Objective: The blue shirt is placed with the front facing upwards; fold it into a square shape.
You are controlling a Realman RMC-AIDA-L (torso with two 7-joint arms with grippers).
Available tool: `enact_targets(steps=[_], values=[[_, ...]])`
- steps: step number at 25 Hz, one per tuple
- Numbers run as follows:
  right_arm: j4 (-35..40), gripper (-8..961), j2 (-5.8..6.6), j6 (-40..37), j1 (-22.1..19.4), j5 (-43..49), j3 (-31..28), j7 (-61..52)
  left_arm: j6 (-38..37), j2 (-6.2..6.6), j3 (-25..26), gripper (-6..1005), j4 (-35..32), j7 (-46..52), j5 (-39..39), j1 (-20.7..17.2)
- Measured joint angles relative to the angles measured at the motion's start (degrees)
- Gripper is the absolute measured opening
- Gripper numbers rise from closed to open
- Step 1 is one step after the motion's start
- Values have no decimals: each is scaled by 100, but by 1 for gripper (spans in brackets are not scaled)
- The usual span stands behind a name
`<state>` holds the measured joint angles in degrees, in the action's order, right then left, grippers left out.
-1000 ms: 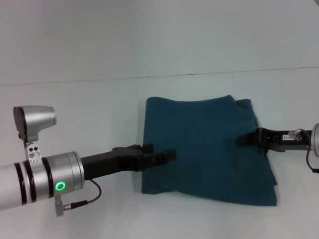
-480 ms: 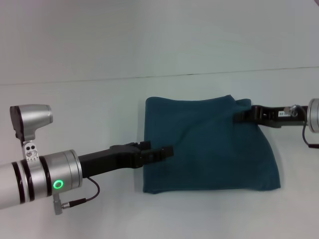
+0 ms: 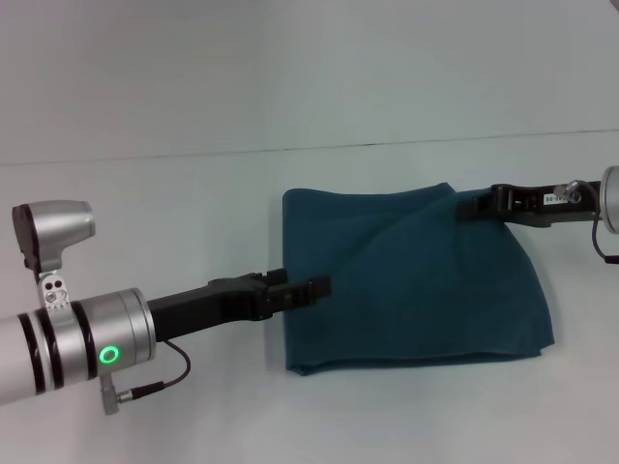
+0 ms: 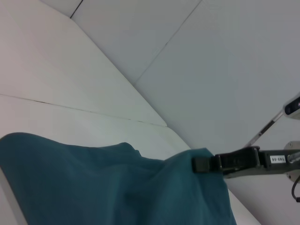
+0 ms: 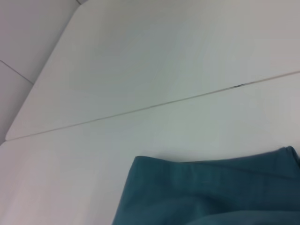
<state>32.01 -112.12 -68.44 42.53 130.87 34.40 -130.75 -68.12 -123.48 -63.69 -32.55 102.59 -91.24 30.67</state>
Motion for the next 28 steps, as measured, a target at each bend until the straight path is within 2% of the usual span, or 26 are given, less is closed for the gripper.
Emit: enact_targets(steps=[5, 12, 16, 22, 28], values=[[-70, 75, -12, 235, -91, 17, 30, -2, 1, -8, 41, 913, 22, 8, -31, 0], [-190, 84, -123, 477, -202, 180, 41, 60, -5, 11, 41, 912, 85, 52, -38, 0], [-134, 262, -128, 535, -366, 67, -32, 50, -10, 24, 41, 911, 93, 56, -41, 0], [-88, 565, 31, 502, -594, -376, -41, -9, -28, 34, 41, 910, 93, 58, -43, 28], [-101, 738, 163, 527, -625, -406, -50, -319, -35, 43, 41, 909, 76, 45, -43, 57]])
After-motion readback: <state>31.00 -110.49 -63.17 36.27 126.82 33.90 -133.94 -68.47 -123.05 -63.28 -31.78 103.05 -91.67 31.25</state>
